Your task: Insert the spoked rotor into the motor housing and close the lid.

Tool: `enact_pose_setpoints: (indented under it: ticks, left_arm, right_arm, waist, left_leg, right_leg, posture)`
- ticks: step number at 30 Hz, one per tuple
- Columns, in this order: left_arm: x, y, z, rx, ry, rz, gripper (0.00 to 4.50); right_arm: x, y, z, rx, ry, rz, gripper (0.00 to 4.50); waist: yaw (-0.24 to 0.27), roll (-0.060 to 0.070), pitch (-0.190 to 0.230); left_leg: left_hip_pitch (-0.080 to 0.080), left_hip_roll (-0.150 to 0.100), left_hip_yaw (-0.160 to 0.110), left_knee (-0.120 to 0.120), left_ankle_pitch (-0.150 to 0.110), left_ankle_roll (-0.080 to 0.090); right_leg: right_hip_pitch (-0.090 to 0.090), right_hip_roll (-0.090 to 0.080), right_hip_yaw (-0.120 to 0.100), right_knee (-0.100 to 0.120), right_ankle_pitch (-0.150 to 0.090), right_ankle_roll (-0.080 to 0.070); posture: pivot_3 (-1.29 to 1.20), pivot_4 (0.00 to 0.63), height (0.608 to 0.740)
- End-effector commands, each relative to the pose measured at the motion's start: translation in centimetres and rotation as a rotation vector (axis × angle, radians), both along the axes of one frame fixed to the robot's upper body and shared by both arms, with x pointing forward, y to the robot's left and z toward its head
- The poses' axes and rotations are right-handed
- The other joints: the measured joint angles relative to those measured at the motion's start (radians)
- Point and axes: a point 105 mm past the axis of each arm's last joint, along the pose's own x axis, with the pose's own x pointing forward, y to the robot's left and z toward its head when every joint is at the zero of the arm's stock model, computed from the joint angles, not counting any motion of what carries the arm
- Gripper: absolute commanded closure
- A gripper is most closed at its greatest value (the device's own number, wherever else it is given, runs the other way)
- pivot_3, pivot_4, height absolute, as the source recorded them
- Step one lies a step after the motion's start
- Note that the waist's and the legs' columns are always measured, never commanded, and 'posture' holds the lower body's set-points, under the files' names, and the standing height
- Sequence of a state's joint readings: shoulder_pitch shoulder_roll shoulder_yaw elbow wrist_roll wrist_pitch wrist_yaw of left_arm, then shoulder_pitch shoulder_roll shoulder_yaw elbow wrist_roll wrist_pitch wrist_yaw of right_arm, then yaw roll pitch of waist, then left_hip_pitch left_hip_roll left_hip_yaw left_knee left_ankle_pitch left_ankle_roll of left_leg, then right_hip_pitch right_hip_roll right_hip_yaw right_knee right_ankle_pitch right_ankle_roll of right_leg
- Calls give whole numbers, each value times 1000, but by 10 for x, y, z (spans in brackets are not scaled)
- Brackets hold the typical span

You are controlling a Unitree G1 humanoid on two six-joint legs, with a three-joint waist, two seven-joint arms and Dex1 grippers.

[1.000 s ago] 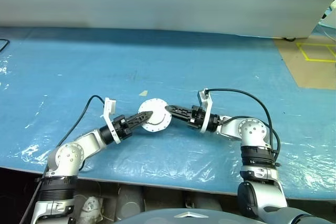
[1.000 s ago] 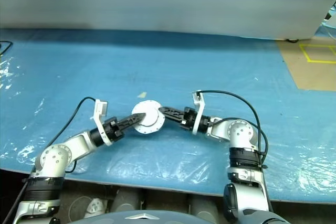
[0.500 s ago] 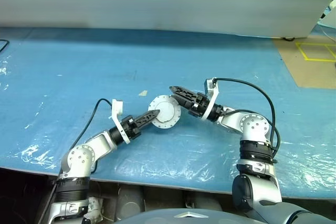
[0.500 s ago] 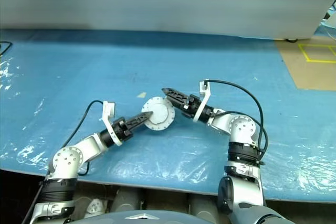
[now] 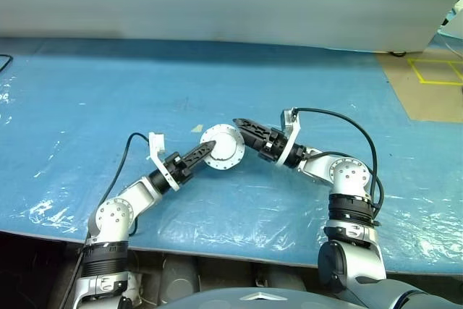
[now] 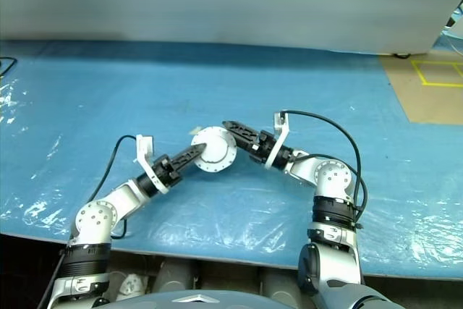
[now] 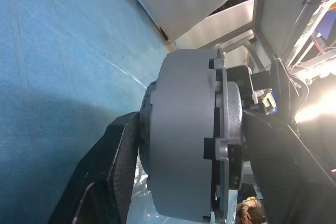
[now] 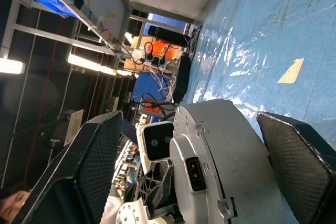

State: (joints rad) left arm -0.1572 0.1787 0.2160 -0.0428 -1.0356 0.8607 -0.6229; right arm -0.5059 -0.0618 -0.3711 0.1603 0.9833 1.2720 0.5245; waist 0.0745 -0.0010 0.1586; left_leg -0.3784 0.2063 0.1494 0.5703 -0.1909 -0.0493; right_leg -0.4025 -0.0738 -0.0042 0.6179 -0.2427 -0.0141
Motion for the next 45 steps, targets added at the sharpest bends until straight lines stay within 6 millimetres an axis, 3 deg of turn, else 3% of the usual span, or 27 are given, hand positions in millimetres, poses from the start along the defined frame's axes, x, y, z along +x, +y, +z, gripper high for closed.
enact_pose_setpoints:
  ticks: [1, 4, 16, 24, 33, 36, 43, 45]
  left_arm:
    - [3, -1, 14, -40, -41, -2, 1840]
    - [10, 3, 14, -52, -22, 50, 1849]
    - [20, 19, 45, -318, -36, 138, 1850]
    - [21, 23, 45, -319, -20, 150, 1850]
    - [15, 10, 33, -215, 11, 89, 1850]
    - [15, 7, 29, -182, 14, 75, 1850]
    - [13, 5, 25, -154, 20, 60, 1850]
    - [12, 4, 23, -136, 23, 52, 1850]
  right_arm:
    - [-7, 13, 22, 80, -63, 78, 136]
    - [-7, 13, 21, 78, -62, 79, 136]
    - [-7, 15, 19, 69, -57, 82, 136]
    - [-7, 16, 18, 67, -56, 85, 136]
    - [-7, 15, 16, 46, -60, 81, 136]
    - [-6, 17, 7, -31, -52, 78, 697]
    - [-7, 20, -2, -97, -46, 95, 3043]
    - [-7, 21, -2, -96, -47, 96, 3330]
  waist:
    - [0, 0, 0]
    - [0, 0, 0]
    - [0, 0, 0]
    - [0, 0, 0]
    - [0, 0, 0]
    - [0, 0, 0]
    - [-1, 0, 0]
    - [-1, 0, 0]
  left_leg:
    - [0, 0, 0, 0, 0, 0]
    - [0, 0, 0, 0, 0, 0]
    - [-1, 0, 0, -1, 0, 0]
    - [-1, 0, 0, -1, 0, 0]
    - [-1, 0, 0, -1, 0, 0]
    - [-1, 0, 0, -2, 0, 0]
    - [-1, 0, 0, -2, 0, 0]
    - [-1, 0, 0, -2, 0, 0]
  right_leg:
    - [0, 0, 0, 0, 0, 0]
    - [0, 0, 0, 0, 0, 0]
    - [0, 0, 0, -1, 0, 0]
    - [0, 0, -1, -3, 0, 0]
    - [0, 0, -1, -3, 0, 1]
    - [0, 0, -1, -3, 0, 1]
    - [0, 0, -1, -4, 0, 1]
    - [0, 0, -1, -4, 0, 1]
  posture:
    - [0, 150, 740]
    - [0, 150, 740]
    - [0, 150, 740]
    - [0, 150, 740]
    - [0, 150, 740]
    - [0, 150, 740]
    - [0, 150, 740]
    - [0, 150, 740]
